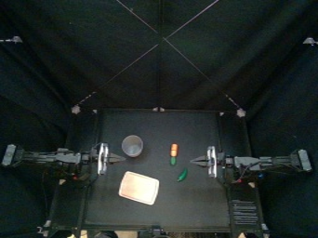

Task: Pick the carrot then place it in the grey bowl
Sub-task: Pick the carrot

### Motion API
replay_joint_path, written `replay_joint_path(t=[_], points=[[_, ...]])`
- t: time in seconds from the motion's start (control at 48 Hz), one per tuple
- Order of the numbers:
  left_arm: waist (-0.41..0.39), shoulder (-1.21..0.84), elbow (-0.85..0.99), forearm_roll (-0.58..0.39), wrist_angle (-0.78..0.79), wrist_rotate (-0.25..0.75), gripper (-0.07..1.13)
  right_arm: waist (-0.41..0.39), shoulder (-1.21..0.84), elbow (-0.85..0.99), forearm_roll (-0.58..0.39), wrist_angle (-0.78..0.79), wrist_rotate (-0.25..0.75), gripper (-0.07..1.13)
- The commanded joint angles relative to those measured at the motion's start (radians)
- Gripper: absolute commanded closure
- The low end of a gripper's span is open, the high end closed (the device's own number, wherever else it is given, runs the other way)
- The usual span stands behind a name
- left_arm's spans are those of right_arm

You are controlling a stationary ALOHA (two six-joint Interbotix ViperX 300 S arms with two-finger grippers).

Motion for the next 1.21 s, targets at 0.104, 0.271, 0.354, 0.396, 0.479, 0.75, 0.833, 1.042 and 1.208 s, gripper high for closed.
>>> replay_joint_path(t=[0.104,0.271,0.354,0.396,0.479,0.75,0.833,1.042,1.208], points=[[0.026,-0.005,0.015,0.044,-0.003,0.015,1.1,-0.089,0.104,0.037,0.072,-0.002,0.043,1.03],[0.028,-0.006,0.012,0.064,-0.003,0.015,1.09,-0.23,0.275,0.018,0.21,-0.002,0.143,1.02],[0.028,-0.006,0.012,0.064,-0.003,0.015,1.09,-0.264,0.353,-0.015,0.21,-0.006,0.175,1.01],[0.028,-0.006,0.012,0.064,-0.003,0.015,1.09,-0.272,0.387,-0.037,0.212,-0.006,0.189,1.01],[0.028,-0.006,0.015,0.064,-0.003,0.014,1.09,-0.276,0.46,-0.081,0.213,-0.005,0.215,1.0],[0.028,-0.006,0.018,0.064,-0.002,0.014,1.09,-0.276,0.635,-0.16,0.239,-0.005,0.219,0.81],[0.026,-0.008,0.021,0.064,0.0,0.014,1.09,-0.275,0.678,-0.172,0.265,-0.005,0.219,0.68],[0.026,-0.008,0.034,0.066,0.005,0.014,1.09,-0.267,0.776,-0.224,0.298,-0.002,0.219,0.34],[0.028,-0.008,0.049,0.064,0.003,0.014,1.09,-0.264,0.859,-0.268,0.305,0.018,0.219,0.11]])
